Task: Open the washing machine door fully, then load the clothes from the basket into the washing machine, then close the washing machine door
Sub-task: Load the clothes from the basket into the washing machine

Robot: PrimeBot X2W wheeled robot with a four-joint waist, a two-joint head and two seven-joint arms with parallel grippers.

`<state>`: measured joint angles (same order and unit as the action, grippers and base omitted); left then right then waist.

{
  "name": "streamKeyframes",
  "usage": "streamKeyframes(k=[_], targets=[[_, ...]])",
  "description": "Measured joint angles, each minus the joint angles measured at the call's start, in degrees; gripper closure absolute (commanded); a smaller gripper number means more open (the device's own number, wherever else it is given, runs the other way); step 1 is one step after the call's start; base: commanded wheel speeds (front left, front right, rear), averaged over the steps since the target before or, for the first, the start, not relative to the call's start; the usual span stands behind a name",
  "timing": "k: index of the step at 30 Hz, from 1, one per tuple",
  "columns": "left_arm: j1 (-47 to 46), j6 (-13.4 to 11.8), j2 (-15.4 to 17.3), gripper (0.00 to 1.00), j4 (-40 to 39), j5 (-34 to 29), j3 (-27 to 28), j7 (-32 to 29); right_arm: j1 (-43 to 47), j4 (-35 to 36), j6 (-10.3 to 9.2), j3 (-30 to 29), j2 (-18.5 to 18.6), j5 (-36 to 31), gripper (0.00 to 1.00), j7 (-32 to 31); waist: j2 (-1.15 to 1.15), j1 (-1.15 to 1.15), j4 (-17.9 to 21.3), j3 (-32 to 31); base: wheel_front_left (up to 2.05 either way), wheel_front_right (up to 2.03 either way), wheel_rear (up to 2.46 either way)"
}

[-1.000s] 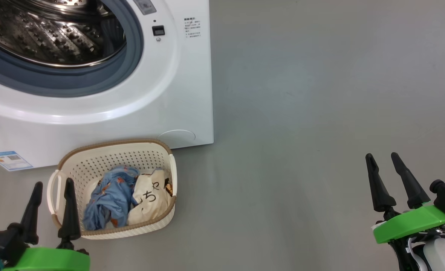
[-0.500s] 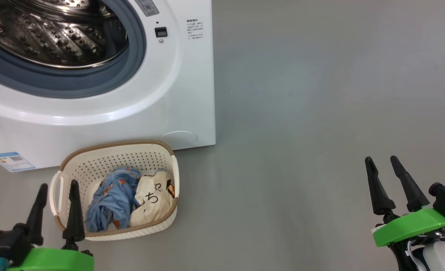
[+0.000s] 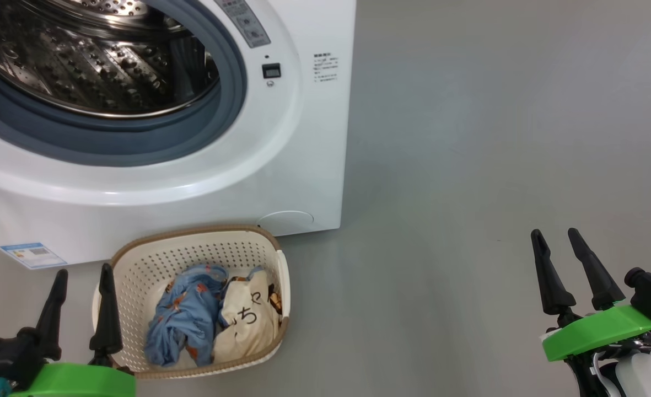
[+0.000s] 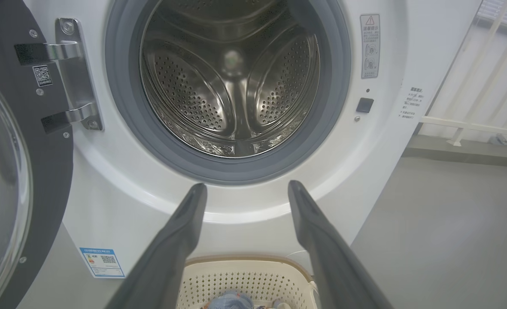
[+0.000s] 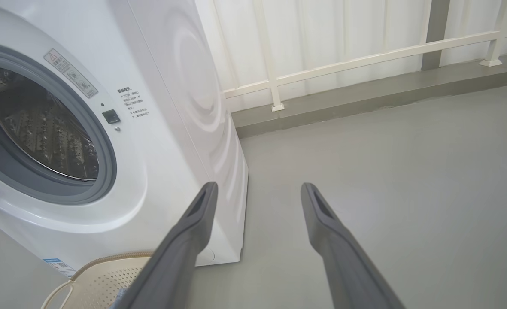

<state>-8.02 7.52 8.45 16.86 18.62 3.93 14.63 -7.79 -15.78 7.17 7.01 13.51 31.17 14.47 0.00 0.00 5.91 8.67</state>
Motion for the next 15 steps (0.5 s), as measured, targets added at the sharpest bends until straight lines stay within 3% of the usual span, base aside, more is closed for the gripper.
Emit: streamKeyframes(k=[6, 15], targets=[[-0.04, 0.0, 0.16, 0.0, -0.1, -0.11, 0.0, 0.0, -0.07, 0.03, 0.0, 0.0, -0.27, -0.01, 0.0, 0.0, 0.0, 0.0, -0.15, 0.52, 0.62, -0.81, 0.19], [-0.27, 0.0, -0.01, 0.0, 0.09, -0.19, 0.03, 0.0, -0.22, 0.02, 0.0, 0.0, -0.35, -0.01, 0.0, 0.0, 0.0, 0.0, -0.07, 1.16, 0.04, -0.04, 0.0]])
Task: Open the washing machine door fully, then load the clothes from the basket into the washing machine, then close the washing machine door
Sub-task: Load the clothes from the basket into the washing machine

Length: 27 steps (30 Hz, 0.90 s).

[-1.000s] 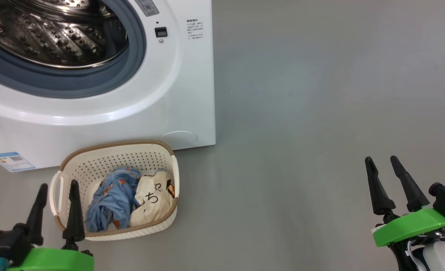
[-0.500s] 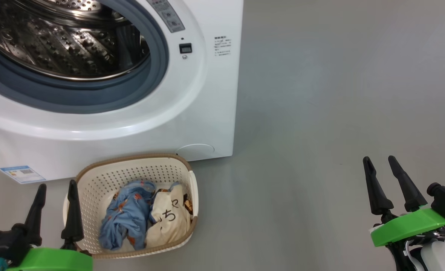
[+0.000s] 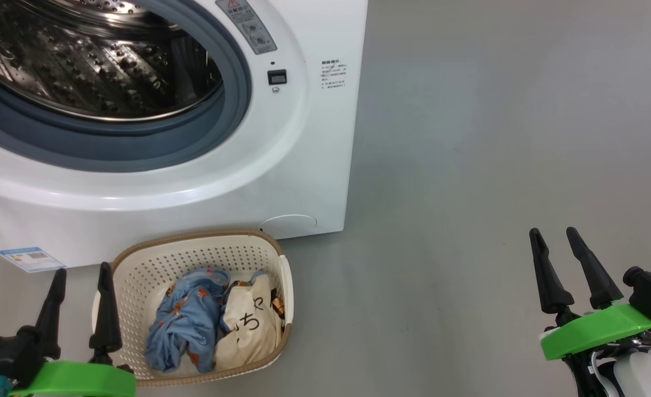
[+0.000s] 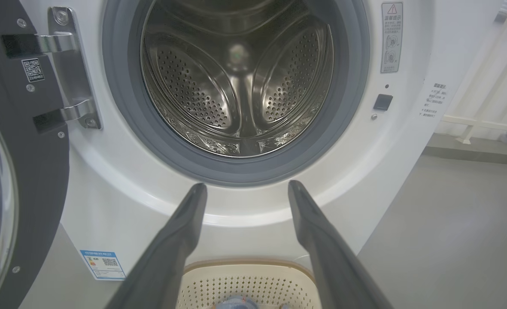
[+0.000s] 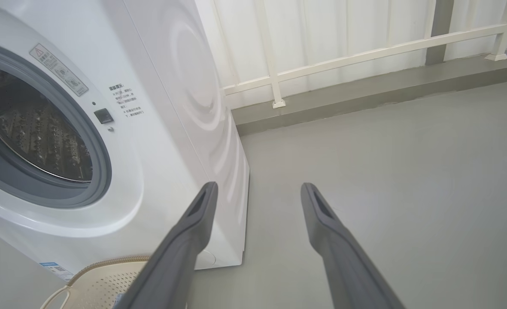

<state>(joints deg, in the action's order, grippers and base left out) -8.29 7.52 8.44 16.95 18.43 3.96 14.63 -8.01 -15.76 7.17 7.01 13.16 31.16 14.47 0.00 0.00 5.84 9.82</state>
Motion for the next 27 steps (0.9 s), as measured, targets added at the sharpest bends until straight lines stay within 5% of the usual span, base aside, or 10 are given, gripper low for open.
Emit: streamKeyframes(k=[15, 27], targets=[[-1.55, 0.0, 0.16, 0.0, 6.65, -1.62, -1.01, 0.0, -1.49, 0.35, 0.0, 0.16, -0.71, -0.23, 0.0, 0.0, 0.0, 0.0, 1.03, 2.44, 0.0, 0.0, 0.0], [-9.61, 0.0, 1.63, 0.0, 23.01, 0.07, -6.32, -0.01, -5.2, 1.45, 0.0, 0.26, -2.49, -0.56, 0.0, 0.0, 0.0, -0.01, 2.28, 8.14, 0.0, 0.0, 0.0]])
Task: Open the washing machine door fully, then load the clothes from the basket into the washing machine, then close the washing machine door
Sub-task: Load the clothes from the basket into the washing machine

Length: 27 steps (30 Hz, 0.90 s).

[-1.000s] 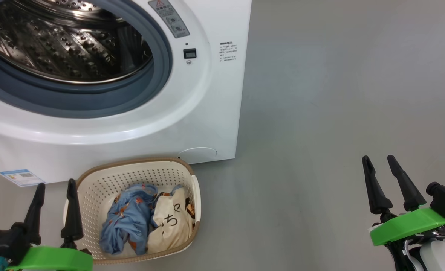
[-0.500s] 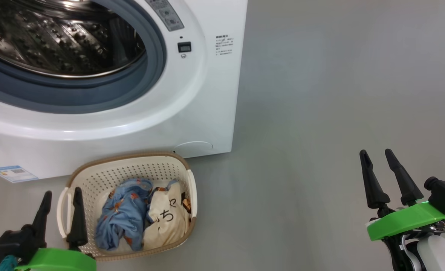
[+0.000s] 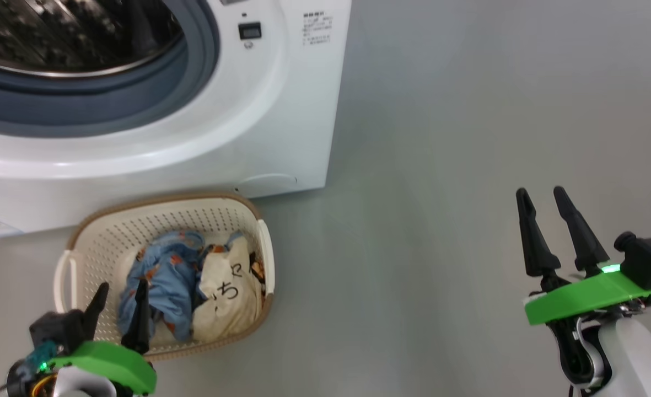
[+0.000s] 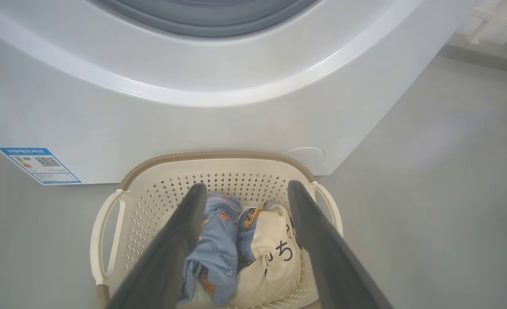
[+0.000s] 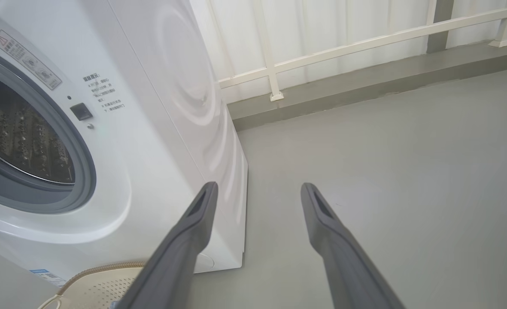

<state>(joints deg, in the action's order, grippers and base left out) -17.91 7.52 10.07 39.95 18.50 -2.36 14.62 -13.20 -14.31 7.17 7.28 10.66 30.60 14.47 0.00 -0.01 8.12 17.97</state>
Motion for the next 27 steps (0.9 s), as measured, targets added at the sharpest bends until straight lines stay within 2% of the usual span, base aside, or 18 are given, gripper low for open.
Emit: streamKeyframes(k=[15, 22, 27], targets=[[-19.08, 0.0, 4.95, 0.0, 22.63, 1.75, -7.58, -0.62, -8.67, 1.88, 0.0, 2.31, -2.14, -0.51, 0.0, 0.0, 0.0, 0.0, 2.2, 11.96, 0.0, 0.0, 0.0], [-27.02, 0.0, 7.48, 0.0, 29.87, 1.7, -9.22, -3.64, -12.32, 2.78, 0.0, 3.56, -3.48, -0.58, 0.0, 0.01, 0.0, 0.0, 3.76, 17.96, 0.0, 0.0, 0.0], [-31.16, 0.0, 8.77, 0.0, 31.81, 0.98, -10.74, -6.0, -14.53, 3.32, 0.0, 3.91, -4.07, -0.58, 0.0, 0.05, 0.0, 0.0, 4.98, 21.85, 0.0, 0.0, 0.0]])
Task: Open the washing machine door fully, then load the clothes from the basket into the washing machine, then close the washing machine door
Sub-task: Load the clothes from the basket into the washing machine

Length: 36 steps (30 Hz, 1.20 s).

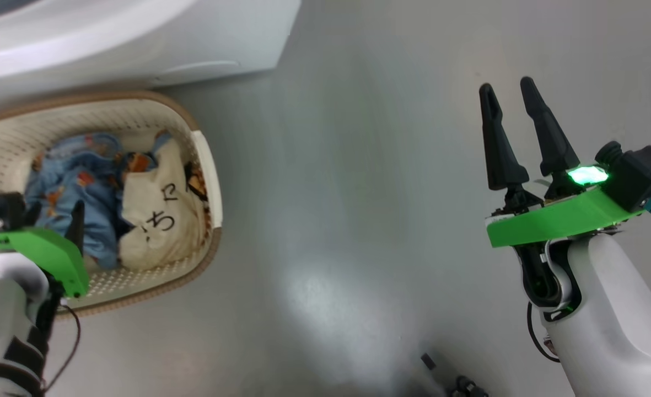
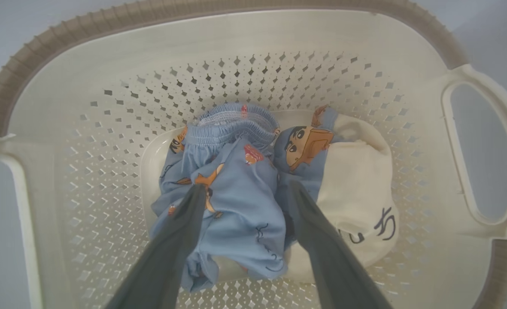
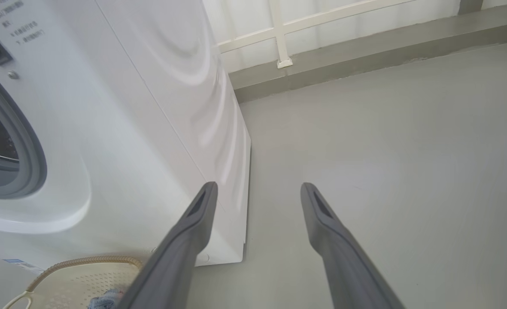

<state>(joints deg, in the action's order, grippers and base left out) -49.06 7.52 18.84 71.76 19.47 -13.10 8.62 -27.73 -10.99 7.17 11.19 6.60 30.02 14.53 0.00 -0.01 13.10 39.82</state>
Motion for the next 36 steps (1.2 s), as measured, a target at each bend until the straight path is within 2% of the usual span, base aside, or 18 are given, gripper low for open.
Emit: streamKeyframes(k=[10, 18, 35, 36], targets=[[-4.38, -0.16, 2.56, 0.0, 1.59, -0.65, -1.44, -4.49, -1.55, 0.51, 0.0, 1.35, -0.99, -0.02, 0.0, 0.01, 0.0, 0.0, 2.57, 5.41, 0.0, 0.0, 0.0], [-6.75, -2.15, 4.01, 0.0, 2.12, -0.97, -2.24, -6.25, -2.86, 0.99, 0.0, 1.77, -1.2, -0.02, 0.0, 0.01, 0.0, 0.0, 3.91, 7.84, 0.0, 0.0, 0.0], [-9.54, -4.07, 6.91, 0.0, 2.36, -1.47, -4.02, -10.96, -4.13, 2.36, 0.0, 4.03, -2.44, -0.08, 0.0, 0.01, 0.0, 0.01, 6.82, 11.2, 0.0, 0.0, 0.0], [-9.55, -4.07, 7.0, 0.36, 2.36, -1.47, -4.24, -11.51, -4.13, 2.4, 0.0, 4.1, -2.53, -0.08, 0.0, 0.01, 0.0, 0.01, 6.99, 11.3, 0.0, 0.0, 0.0]])
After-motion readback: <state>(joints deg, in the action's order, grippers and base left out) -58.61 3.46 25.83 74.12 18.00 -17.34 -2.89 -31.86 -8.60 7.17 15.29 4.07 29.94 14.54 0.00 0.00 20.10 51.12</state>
